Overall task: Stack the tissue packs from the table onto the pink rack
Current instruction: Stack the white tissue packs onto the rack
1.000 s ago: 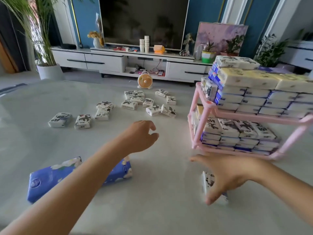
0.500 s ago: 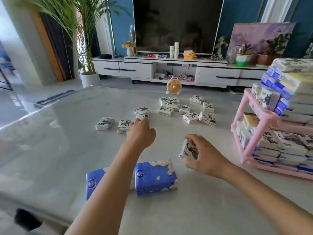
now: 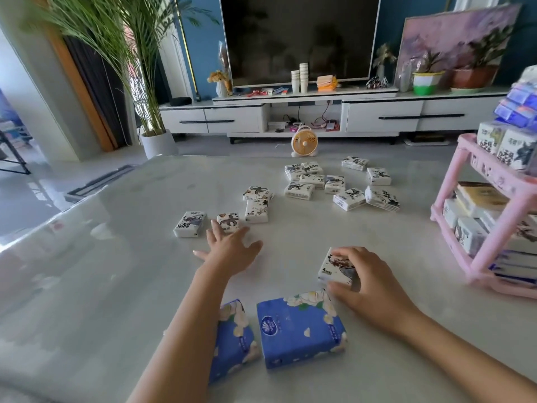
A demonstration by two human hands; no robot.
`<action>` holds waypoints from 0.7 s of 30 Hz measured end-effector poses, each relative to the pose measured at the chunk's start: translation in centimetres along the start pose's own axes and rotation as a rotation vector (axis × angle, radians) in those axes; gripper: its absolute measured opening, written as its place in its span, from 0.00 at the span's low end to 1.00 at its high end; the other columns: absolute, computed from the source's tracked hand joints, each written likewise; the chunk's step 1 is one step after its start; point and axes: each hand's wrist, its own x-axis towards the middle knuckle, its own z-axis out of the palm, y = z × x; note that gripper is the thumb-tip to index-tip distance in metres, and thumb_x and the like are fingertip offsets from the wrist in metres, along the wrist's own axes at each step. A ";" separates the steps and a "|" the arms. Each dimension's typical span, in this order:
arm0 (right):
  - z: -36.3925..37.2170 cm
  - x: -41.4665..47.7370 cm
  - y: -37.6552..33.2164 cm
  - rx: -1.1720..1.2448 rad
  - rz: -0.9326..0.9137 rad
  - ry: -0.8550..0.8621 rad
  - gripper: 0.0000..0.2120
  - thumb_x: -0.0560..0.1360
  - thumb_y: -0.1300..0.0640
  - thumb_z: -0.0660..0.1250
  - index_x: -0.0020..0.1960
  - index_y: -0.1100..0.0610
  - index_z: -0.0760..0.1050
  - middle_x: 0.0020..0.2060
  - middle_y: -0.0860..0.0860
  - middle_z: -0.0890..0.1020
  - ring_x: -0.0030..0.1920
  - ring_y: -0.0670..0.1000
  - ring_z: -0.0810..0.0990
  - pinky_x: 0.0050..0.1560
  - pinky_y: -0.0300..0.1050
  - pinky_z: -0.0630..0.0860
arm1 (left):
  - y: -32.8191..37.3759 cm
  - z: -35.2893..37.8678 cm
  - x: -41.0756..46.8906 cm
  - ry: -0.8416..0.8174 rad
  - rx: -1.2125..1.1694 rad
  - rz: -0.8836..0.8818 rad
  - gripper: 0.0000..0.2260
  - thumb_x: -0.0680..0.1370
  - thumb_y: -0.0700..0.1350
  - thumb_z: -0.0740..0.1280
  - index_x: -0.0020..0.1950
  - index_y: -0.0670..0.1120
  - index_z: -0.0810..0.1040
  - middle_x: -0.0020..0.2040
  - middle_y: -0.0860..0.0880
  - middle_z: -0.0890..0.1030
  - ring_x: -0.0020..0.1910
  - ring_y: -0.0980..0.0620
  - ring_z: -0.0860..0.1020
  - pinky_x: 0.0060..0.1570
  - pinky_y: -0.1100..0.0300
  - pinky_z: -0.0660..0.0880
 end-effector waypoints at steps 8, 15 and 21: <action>-0.3 -0.2 0.0 0.135 0.039 -0.058 0.36 0.63 0.44 0.65 0.69 0.53 0.62 0.61 0.45 0.66 0.51 0.25 0.67 0.49 0.18 0.61 | 0.3 0.1 0.3 0.308 0.020 -0.060 0.18 0.77 0.51 0.64 0.61 0.39 0.74 0.66 0.36 0.63 0.63 0.36 0.66 0.61 0.48 0.67; -0.5 0.1 0.1 0.138 0.103 -0.093 0.41 0.59 0.46 0.63 0.71 0.54 0.60 0.68 0.50 0.67 0.61 0.48 0.72 0.65 0.45 0.68 | -0.1 -0.4 0.2 0.327 -0.113 -0.140 0.25 0.72 0.47 0.69 0.64 0.39 0.66 0.63 0.39 0.72 0.64 0.39 0.68 0.59 0.51 0.67; -0.8 0.3 0.3 0.186 0.173 -0.095 0.41 0.58 0.49 0.63 0.71 0.53 0.60 0.69 0.49 0.67 0.64 0.50 0.70 0.67 0.50 0.65 | 0.9 -2.6 -0.3 -0.242 0.025 0.122 0.28 0.69 0.28 0.63 0.63 0.51 0.76 0.62 0.46 0.75 0.60 0.45 0.72 0.50 0.62 0.69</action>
